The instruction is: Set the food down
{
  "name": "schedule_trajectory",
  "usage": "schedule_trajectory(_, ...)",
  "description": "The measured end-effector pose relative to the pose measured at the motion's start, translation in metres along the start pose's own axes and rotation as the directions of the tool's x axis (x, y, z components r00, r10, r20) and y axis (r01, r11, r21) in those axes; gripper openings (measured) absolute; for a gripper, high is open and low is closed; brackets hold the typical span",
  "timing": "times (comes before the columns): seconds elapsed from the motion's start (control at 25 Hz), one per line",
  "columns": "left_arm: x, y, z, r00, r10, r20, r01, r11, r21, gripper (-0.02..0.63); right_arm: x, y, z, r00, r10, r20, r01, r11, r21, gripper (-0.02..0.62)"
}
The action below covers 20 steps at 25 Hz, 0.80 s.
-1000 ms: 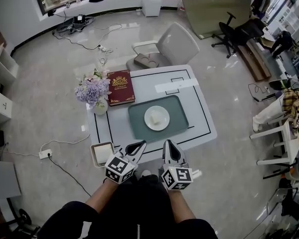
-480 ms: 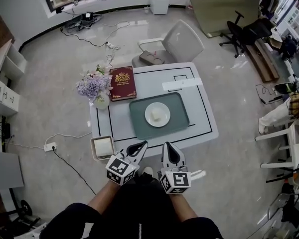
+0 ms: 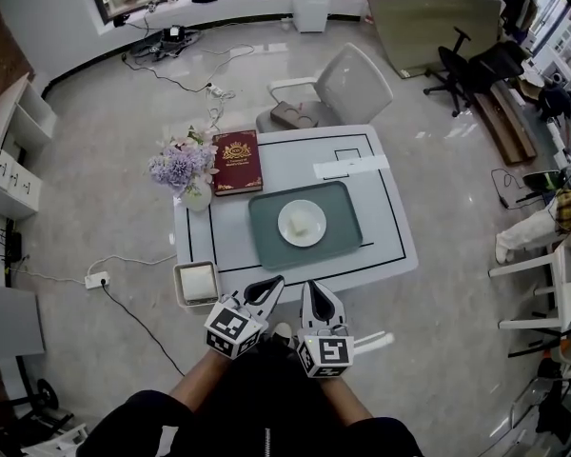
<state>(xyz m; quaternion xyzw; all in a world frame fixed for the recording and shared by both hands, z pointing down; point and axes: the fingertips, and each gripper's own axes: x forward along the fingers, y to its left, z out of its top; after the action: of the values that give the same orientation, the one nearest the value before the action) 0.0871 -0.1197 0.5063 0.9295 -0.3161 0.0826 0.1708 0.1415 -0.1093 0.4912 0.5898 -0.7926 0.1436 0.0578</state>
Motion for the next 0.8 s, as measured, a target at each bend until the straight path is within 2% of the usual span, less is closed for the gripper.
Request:
schedule_trajectory(0.52, -0.0048, 0.0052, 0.0011, 1.0, 0.027, 0.014, -0.027, 1.0, -0.001, 0.006, 0.0057, 0.006, 0.0054, 0.999, 0.031, 0.013, -0.03, 0.999, -0.031, 0.008)
schedule_trajectory(0.8, -0.0079, 0.002, -0.0001, 1.0, 0.022, 0.012, -0.022, 1.0, 0.002, 0.006, 0.0015, 0.0068, 0.0034, 1.0, 0.018, 0.009, -0.018, 1.0, -0.022, 0.008)
